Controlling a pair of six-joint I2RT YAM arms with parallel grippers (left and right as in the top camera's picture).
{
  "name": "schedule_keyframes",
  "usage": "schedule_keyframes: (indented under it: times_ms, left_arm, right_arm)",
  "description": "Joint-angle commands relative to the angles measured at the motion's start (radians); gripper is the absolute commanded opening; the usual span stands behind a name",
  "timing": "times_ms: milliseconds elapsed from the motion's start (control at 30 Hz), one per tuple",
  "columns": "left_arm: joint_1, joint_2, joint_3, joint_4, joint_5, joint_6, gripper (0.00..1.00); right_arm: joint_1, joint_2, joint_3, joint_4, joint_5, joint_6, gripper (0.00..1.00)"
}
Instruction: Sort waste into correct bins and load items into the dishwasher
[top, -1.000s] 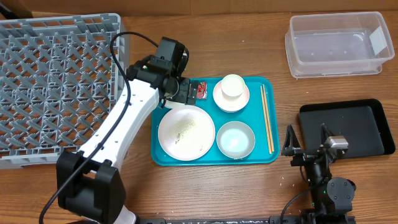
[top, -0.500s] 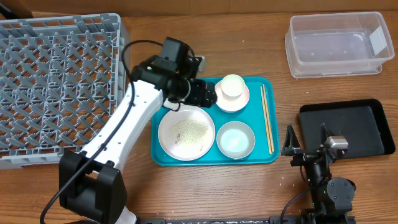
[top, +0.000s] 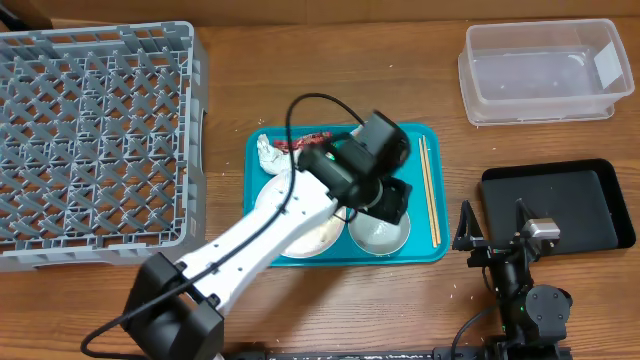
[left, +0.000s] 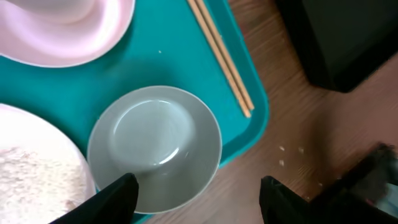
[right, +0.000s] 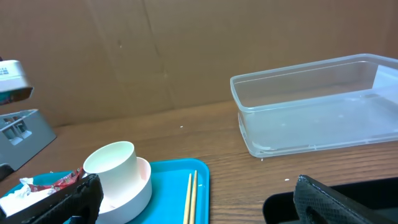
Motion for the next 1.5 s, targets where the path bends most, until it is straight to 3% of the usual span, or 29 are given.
schedule_keyframes:
  times_ms: [0,100,400,667,1033,1267,1333,1467]
  left_arm:
    - [-0.079,0.016,0.022,0.004,-0.266,-0.157,0.60]
    - [-0.119,0.042,0.022,0.018,-0.263,-0.225,0.52]
    - [-0.229,0.170,0.022,0.037,-0.243,-0.251,0.52]
    - [-0.235,0.222,0.022,0.037,-0.242,-0.319,0.49]
    - [-0.237,0.290,0.022,0.037,-0.298,-0.322,0.45]
    - [-0.235,0.289,0.023,0.068,-0.299,-0.321,0.21]
    - [-0.231,0.286,0.031,0.063,-0.299,-0.315,0.04]
    - [-0.214,0.285,0.088,0.027,-0.298,-0.294,0.04]
  right_arm:
    - [-0.001,-0.003,-0.010,0.005,0.006,-0.004,1.00]
    - [-0.001,-0.003,-0.010,0.005,0.006,-0.004,1.00]
    - [-0.001,-0.003,-0.010,0.005,0.006,-0.004,1.00]
    - [-0.001,-0.003,-0.010,0.005,0.006,-0.004,1.00]
    - [-0.001,-0.003,-0.010,0.005,0.006,-0.004,1.00]
    - [-0.001,-0.003,-0.010,0.005,0.006,-0.004,1.00]
    - [-0.001,-0.003,-0.010,0.005,0.006,-0.004,1.00]
    - [-0.001,-0.003,-0.010,0.005,0.006,-0.004,1.00]
